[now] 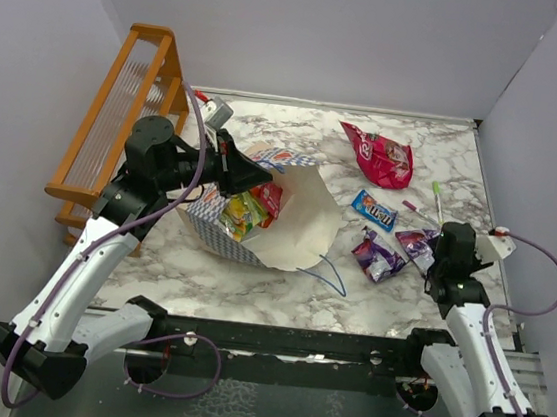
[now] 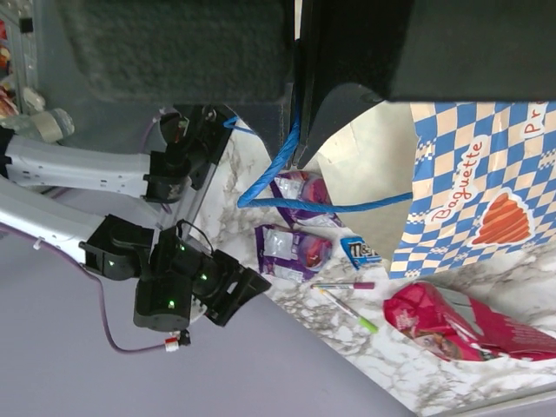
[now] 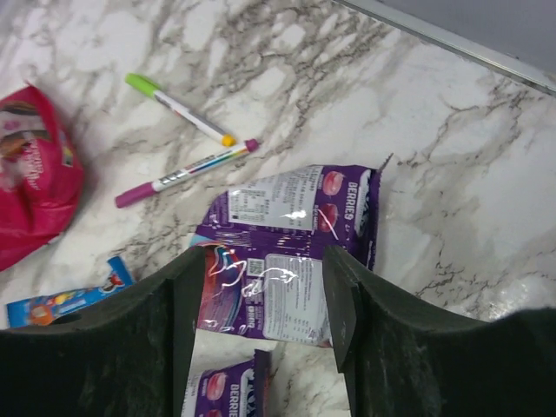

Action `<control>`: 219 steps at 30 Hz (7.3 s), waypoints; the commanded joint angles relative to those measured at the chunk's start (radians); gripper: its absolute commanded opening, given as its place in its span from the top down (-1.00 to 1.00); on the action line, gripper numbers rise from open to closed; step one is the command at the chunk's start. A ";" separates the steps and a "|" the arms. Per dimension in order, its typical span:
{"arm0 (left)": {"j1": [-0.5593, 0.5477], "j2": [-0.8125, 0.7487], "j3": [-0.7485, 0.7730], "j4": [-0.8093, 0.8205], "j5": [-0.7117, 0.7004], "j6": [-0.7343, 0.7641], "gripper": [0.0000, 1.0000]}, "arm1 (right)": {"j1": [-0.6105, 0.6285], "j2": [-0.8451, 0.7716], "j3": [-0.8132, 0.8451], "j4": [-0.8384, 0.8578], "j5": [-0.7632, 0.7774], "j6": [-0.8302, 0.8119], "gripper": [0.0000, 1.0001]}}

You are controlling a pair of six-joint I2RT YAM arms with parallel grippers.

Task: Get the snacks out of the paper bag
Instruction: Place the snack at the center of the board, then take out the snack from the paper bag, then place the snack at the center of the board.

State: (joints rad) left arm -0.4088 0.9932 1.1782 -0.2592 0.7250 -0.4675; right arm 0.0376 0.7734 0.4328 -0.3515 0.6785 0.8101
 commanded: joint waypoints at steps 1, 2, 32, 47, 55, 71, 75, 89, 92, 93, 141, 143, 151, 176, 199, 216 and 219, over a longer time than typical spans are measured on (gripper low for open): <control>-0.013 -0.045 -0.044 0.137 0.130 -0.052 1.00 | -0.005 -0.103 0.037 -0.014 -0.078 -0.011 -0.23; -0.015 -0.050 -0.057 0.152 0.139 -0.061 1.00 | -0.005 -0.123 0.049 -0.019 -0.104 -0.026 -0.32; -0.085 -0.058 -0.208 0.326 0.114 -0.252 1.00 | 0.833 0.024 0.086 0.569 -1.030 -0.770 -0.58; -0.093 -0.037 -0.185 0.262 0.100 -0.222 1.00 | 1.001 0.498 0.090 0.971 -0.586 -1.023 -0.50; -0.094 -0.061 -0.175 0.251 0.092 -0.224 1.00 | 1.001 0.662 0.123 1.118 -0.601 -1.206 -0.54; -0.106 -0.046 -0.160 0.337 0.086 -0.271 1.00 | 0.958 0.834 0.247 1.023 -0.879 -1.612 -0.82; -0.110 -0.046 -0.161 0.340 0.086 -0.271 1.00 | 0.923 0.882 0.290 0.973 -0.939 -1.684 -0.90; -0.117 -0.039 -0.159 0.352 0.089 -0.274 1.00 | 0.838 1.011 0.412 0.842 -1.101 -1.771 -0.90; -0.120 -0.039 -0.159 0.352 0.090 -0.274 1.00 | 0.837 1.033 0.424 0.850 -1.097 -1.776 -0.86; -0.119 -0.040 -0.159 0.353 0.090 -0.274 1.00 | 0.837 1.038 0.423 0.862 -1.091 -1.776 -0.85; -0.119 -0.071 -0.162 0.295 -0.004 -0.219 1.00 | 0.840 0.308 0.170 0.703 -1.215 -1.460 0.97; -0.119 -0.074 -0.158 0.288 -0.010 -0.210 1.00 | 0.840 0.246 0.160 0.662 -1.231 -1.431 0.97; -0.119 -0.073 -0.137 0.246 -0.024 -0.171 1.00 | 0.840 -0.033 0.079 0.566 -1.202 -1.282 0.97; -0.119 -0.081 -0.136 0.186 -0.072 -0.121 1.00 | 0.840 -0.262 0.286 0.284 0.124 -0.684 0.96; -0.121 -0.067 -0.113 0.209 0.029 -0.146 1.00 | 0.321 0.414 0.320 0.097 -0.176 -0.331 0.95; -0.120 -0.070 -0.115 0.210 0.037 -0.152 1.00 | 0.203 0.400 0.225 0.134 -0.333 -0.270 0.21; -0.121 -0.075 -0.117 0.206 0.036 -0.152 1.00 | 0.203 0.320 0.235 0.153 -0.347 -0.330 -0.08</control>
State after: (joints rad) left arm -0.5198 0.9340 1.0397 -0.0971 0.7181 -0.6075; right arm 0.2466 1.1988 0.6529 -0.2516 0.3714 0.5240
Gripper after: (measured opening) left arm 0.019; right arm 0.460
